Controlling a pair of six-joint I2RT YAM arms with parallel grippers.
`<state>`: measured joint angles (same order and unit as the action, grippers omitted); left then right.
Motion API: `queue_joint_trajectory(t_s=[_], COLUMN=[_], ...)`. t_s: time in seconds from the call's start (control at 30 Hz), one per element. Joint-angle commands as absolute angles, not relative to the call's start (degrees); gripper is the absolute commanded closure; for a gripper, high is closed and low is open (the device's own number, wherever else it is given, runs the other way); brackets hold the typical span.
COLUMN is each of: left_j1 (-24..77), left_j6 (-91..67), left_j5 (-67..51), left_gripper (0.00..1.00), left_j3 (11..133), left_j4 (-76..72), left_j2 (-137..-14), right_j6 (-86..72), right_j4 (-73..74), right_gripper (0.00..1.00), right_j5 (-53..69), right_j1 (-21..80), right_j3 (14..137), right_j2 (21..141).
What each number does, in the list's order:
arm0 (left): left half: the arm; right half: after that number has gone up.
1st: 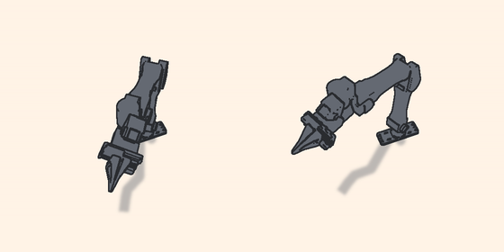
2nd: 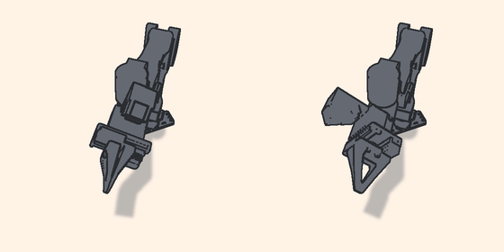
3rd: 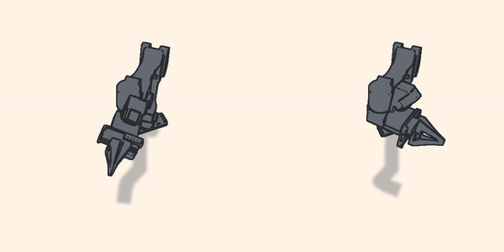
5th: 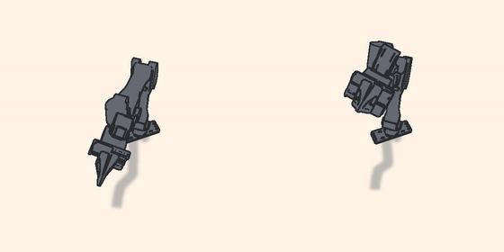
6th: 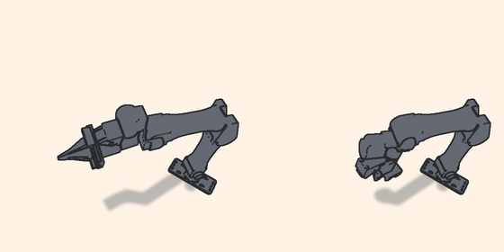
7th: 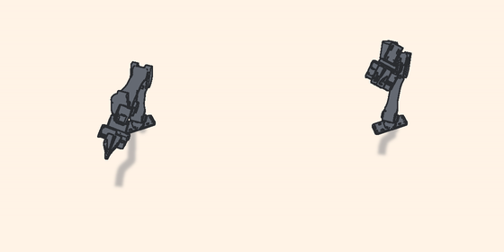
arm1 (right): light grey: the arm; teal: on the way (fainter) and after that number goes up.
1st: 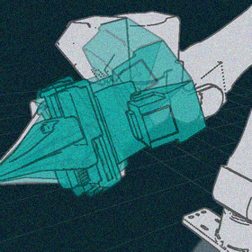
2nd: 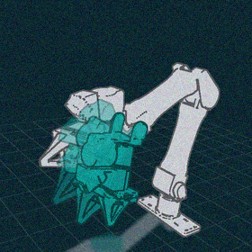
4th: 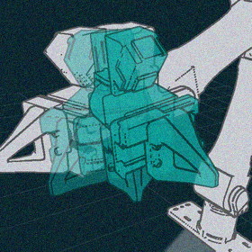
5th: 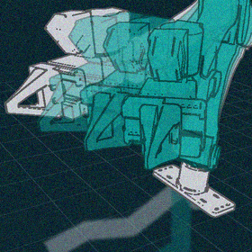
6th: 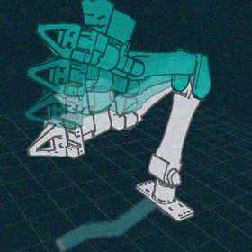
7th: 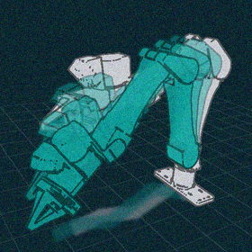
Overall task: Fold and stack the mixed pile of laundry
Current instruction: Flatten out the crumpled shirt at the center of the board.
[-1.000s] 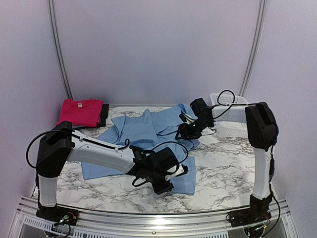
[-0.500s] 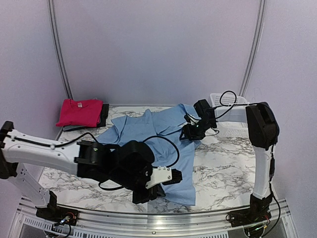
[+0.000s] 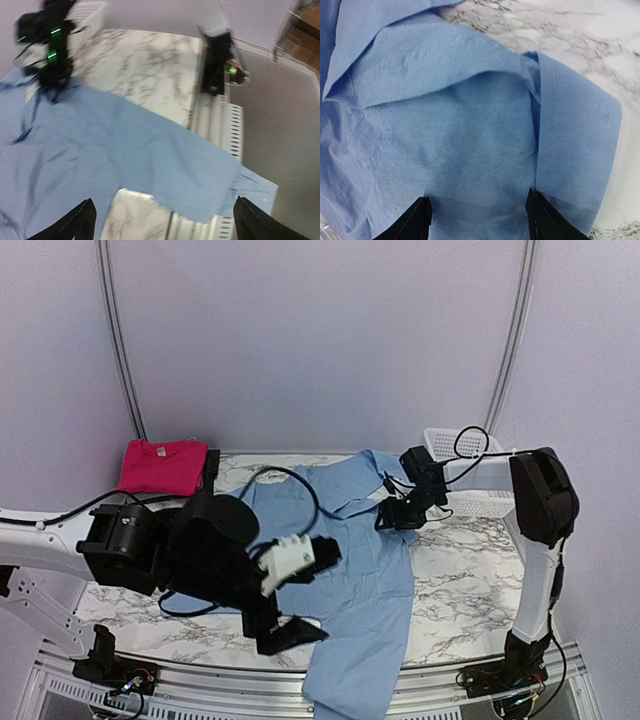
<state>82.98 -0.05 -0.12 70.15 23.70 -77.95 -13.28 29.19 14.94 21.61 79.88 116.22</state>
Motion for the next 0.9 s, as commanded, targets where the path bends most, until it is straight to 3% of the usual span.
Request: queue_joint_trajectory(t_s=[0.0,0.17,0.37,0.57,0.87], left_j1=[71.1,55.7,38.1,31.7,30.4], left_j6=[-12.8,-23.3,-27.9,-26.6,-25.9], left_j5=[12.1,20.8,10.4,2.2,-7.4], left_gripper=[0.01,0.01,0.01,0.10,0.18], left_j3=[62.7,54.7,53.7,59.6,71.8], left_j4=[20.8,20.9,21.4,18.2,9.6], left_j2=[-66.5,-60.0,-66.1,-81.5,-102.2], right_j6=[-13.1,-14.3,-14.9,-15.3,-15.1], right_j4=[32.7,32.8,30.8,29.8,27.5], right_gripper=[0.36,0.35,0.35,0.36,0.38], right_j5=[12.0,10.6,11.4,14.5,18.7], right_j1=[21.0,20.6,19.9,22.5,28.2], right_j3=[75.2,66.1,61.5,67.8,73.6], right_j2=[110.7,104.4,97.4,95.2,104.2])
